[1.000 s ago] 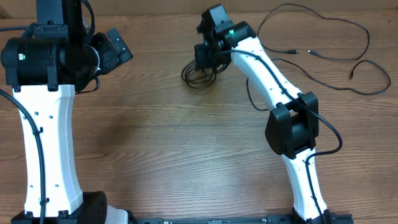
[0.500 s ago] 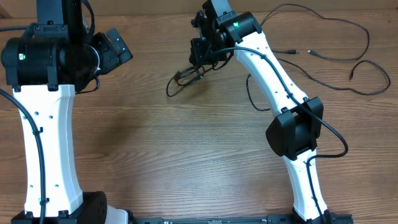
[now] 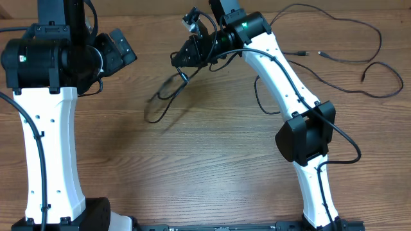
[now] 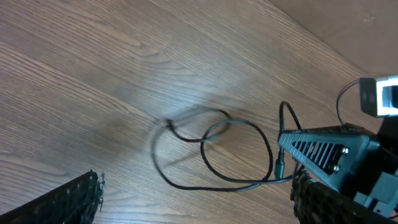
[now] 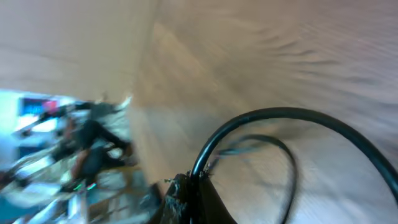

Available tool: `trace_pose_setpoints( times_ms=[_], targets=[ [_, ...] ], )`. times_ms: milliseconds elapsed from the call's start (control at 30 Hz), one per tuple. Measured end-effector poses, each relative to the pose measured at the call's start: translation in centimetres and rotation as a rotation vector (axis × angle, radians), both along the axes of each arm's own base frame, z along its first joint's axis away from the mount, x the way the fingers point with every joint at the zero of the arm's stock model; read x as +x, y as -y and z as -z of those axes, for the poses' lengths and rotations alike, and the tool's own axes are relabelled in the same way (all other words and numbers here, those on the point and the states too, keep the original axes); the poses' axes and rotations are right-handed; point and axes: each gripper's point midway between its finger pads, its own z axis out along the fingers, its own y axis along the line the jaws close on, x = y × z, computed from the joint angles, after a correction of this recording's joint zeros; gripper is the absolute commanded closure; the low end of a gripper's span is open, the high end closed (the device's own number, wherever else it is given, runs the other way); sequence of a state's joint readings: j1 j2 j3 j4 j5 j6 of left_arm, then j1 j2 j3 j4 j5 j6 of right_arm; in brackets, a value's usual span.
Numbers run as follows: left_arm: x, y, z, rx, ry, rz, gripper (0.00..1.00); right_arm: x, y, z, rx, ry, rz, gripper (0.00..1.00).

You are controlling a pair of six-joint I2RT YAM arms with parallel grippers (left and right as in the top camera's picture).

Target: Untangle cables

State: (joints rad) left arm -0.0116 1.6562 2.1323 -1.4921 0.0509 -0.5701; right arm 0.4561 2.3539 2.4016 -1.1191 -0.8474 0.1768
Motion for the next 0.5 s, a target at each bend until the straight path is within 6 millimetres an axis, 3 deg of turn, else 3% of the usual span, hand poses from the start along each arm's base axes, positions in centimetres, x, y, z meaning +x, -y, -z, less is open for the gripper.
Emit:
trace_pose_setpoints(
  times_ms=[133, 233, 333, 500],
  targets=[
    [0.0, 0.0, 0.0, 0.000, 0.000, 0.000, 0.00, 1.8, 1.9, 2.2, -0.170, -0.009, 0.163, 0.96],
    [0.0, 0.0, 0.0, 0.000, 0.000, 0.000, 0.00, 2.3, 2.3, 2.4, -0.193, -0.013, 0.201, 0.96],
    [0.0, 0.0, 0.0, 0.000, 0.000, 0.000, 0.01, 2.2, 1.1, 0.8, -0.098, 0.007, 0.151, 0.96],
    [0.1, 0.0, 0.0, 0.000, 0.003, 0.000, 0.00, 1.0, -1.0, -4.3, 0.117, 0.072, 0.021, 0.96]
  ],
)
